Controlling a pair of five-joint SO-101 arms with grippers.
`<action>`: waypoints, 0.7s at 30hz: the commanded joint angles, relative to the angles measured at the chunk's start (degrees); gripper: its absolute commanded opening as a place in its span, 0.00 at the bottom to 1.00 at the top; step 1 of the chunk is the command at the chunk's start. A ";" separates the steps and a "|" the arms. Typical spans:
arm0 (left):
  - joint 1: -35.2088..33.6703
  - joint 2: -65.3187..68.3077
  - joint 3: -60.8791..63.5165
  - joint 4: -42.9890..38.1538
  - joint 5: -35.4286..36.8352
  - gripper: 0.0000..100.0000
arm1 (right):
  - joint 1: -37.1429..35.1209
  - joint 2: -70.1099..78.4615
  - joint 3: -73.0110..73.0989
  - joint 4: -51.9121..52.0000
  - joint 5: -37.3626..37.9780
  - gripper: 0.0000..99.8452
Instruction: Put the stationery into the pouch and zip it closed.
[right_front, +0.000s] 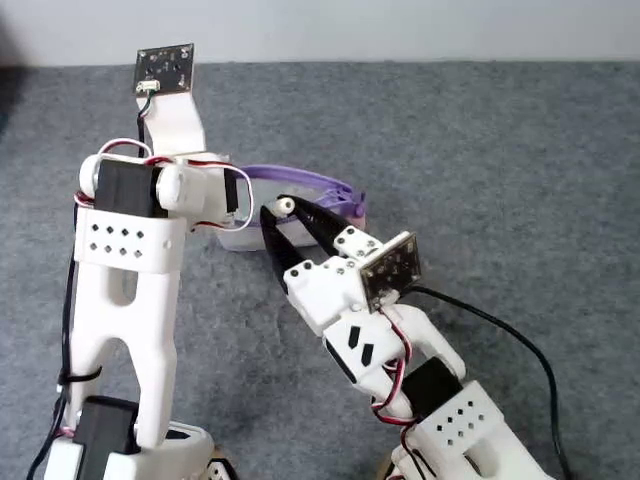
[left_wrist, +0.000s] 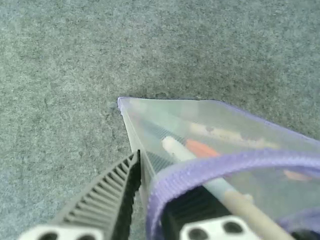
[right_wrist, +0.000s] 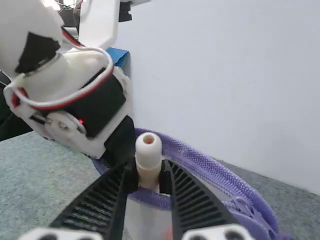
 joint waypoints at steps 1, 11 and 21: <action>0.09 0.26 -1.54 0.35 0.62 0.01 | -0.57 1.27 -0.88 -0.57 -0.35 0.03; 0.18 0.26 -1.54 0.35 0.62 0.01 | 0.57 1.71 -15.65 18.33 -0.53 0.26; -0.09 0.26 -1.54 0.35 0.62 0.01 | 14.29 1.19 -26.64 40.57 -0.62 0.26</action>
